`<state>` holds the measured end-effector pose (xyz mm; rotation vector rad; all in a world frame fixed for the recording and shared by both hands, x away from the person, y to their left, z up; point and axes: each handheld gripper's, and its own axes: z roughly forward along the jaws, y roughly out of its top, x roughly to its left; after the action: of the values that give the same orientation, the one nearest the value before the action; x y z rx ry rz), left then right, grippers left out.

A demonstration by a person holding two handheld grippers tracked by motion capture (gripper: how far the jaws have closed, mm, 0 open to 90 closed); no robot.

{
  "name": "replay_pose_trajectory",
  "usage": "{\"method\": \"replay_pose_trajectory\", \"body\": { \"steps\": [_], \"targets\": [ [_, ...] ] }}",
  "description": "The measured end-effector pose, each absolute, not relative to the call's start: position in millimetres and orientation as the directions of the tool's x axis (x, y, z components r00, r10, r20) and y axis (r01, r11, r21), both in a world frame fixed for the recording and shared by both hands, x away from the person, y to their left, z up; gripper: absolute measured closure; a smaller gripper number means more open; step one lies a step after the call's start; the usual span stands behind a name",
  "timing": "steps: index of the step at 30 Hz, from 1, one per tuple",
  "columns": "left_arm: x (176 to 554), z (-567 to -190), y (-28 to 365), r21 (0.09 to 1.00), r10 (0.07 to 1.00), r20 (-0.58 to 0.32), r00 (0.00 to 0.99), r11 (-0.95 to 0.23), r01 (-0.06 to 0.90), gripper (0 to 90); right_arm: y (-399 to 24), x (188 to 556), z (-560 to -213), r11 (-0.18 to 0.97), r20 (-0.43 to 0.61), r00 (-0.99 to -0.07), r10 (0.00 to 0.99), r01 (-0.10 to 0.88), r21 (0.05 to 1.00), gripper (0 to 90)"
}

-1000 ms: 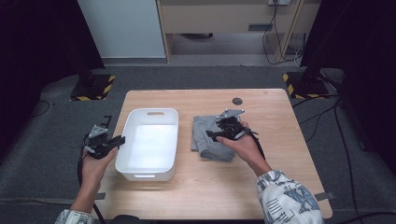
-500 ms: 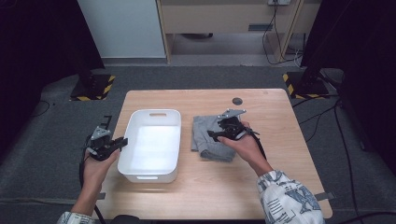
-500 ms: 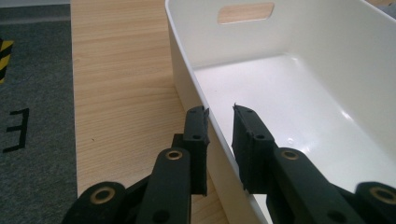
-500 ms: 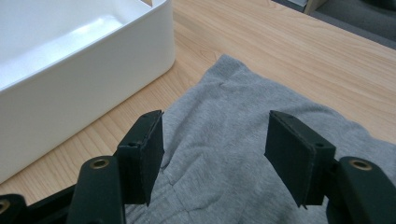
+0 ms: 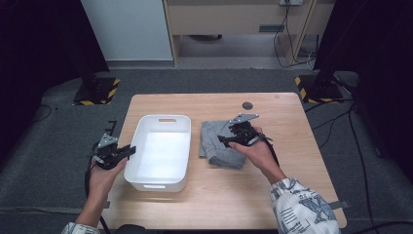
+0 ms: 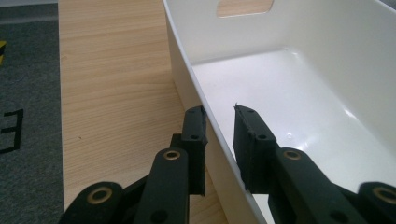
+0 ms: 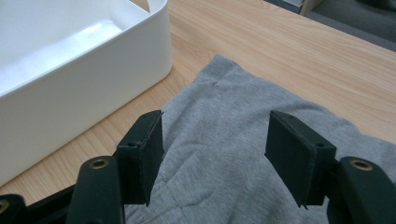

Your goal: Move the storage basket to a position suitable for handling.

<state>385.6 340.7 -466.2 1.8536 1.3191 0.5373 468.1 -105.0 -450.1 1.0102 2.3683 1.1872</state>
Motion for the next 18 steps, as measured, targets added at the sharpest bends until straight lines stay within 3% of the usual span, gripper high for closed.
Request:
{"method": "replay_pose_trajectory", "body": {
  "steps": [18],
  "targets": [
    [373, -468, 335, 0.798, 0.926, -0.089, 0.367, -0.155, 0.583, 73.9, -105, 468, -452, 0.412, 0.041, -0.708, 0.705, 0.456, 0.789, 36.5]
  ]
}}
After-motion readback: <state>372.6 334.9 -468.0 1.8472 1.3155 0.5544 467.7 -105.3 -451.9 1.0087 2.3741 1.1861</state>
